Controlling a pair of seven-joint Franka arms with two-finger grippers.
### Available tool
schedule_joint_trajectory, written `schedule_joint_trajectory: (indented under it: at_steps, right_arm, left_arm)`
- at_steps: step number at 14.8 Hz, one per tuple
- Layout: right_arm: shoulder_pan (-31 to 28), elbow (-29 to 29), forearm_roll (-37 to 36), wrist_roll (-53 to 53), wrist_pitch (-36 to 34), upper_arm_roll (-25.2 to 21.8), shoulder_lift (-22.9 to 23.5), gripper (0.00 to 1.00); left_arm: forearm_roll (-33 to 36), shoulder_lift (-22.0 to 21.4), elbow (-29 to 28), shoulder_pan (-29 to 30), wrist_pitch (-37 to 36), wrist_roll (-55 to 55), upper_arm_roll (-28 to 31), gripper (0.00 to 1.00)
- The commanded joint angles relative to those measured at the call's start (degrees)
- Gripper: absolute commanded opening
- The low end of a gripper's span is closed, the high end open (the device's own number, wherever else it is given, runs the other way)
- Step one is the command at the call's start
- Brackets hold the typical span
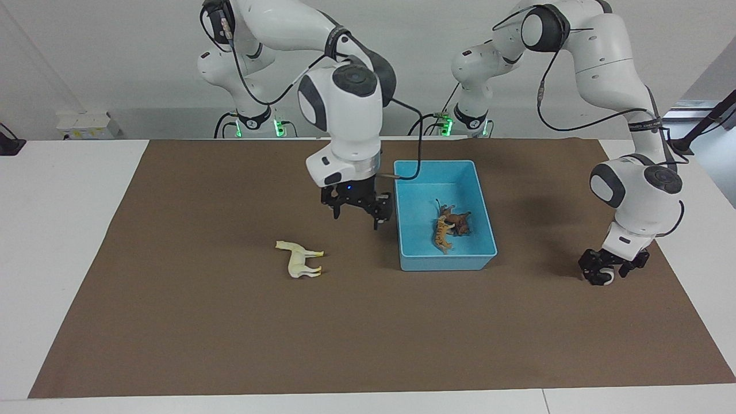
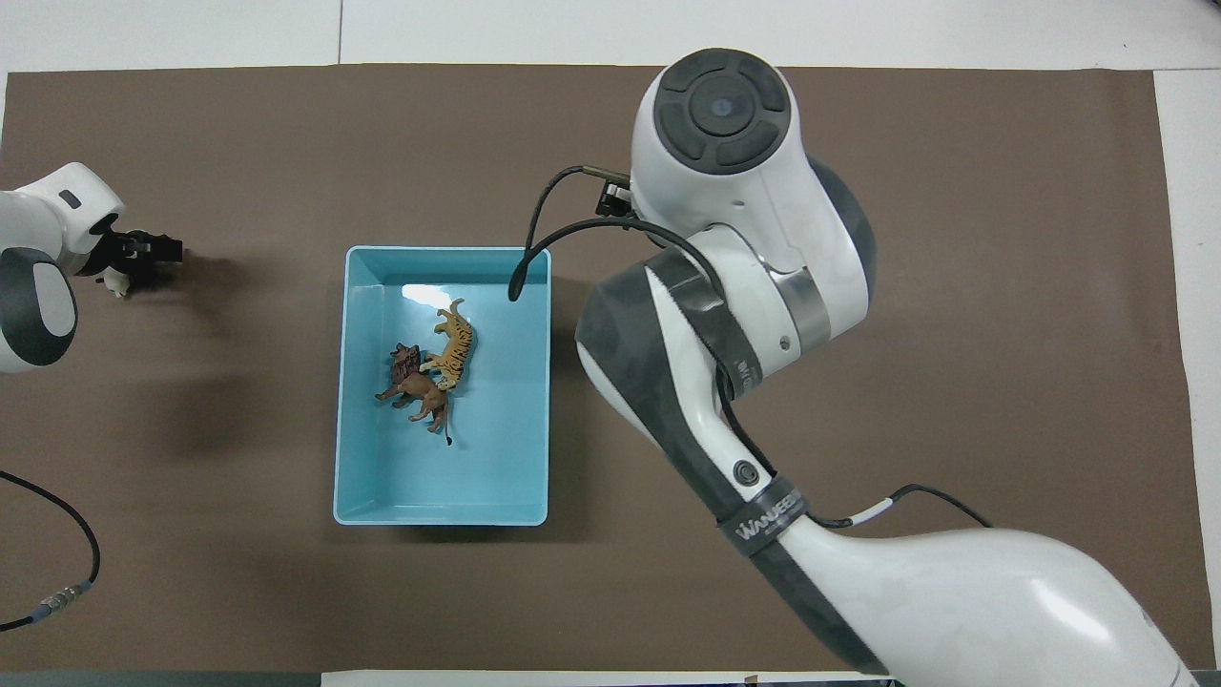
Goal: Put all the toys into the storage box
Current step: 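Grasp the cow with the left gripper while the right gripper reaches the palomino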
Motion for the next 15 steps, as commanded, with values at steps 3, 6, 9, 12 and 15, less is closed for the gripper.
schedule_joint_trajectory:
  at_steps: [3,6,9,12,15]
  right_arm:
    - [-5.08,-23.75,-1.61,-6.85,16.89,0.58,-7.74,1.00]
    - [-6.57,-25.87,-3.89,-8.34,20.14,0.67,-6.17,1.00]
    - [-7.45,-30.44,-3.89,-13.08,24.80,0.67,-6.51,1.00]
    - [-8.16,-32.73,-4.24,-15.99,28.50,0.67,-5.81,1.00]
    - [-8.33,-33.09,-5.65,-17.22,29.03,0.67,-5.72,1.00]
  left_arm:
    - [1.55,-1.20,-2.79,0.47,1.66,0.09,-0.09,0.63]
    - [1.46,-1.20,-2.00,0.55,0.34,-0.09,-0.09,0.00]
    - [0.67,-0.59,4.99,-0.67,-7.88,-1.57,-0.18,0.00]
    - [-3.44,-1.54,11.17,-2.95,-17.82,-6.58,-0.27,0.00]
    - [-5.57,-8.20,10.83,-5.85,-27.66,-14.03,-0.71,0.00]
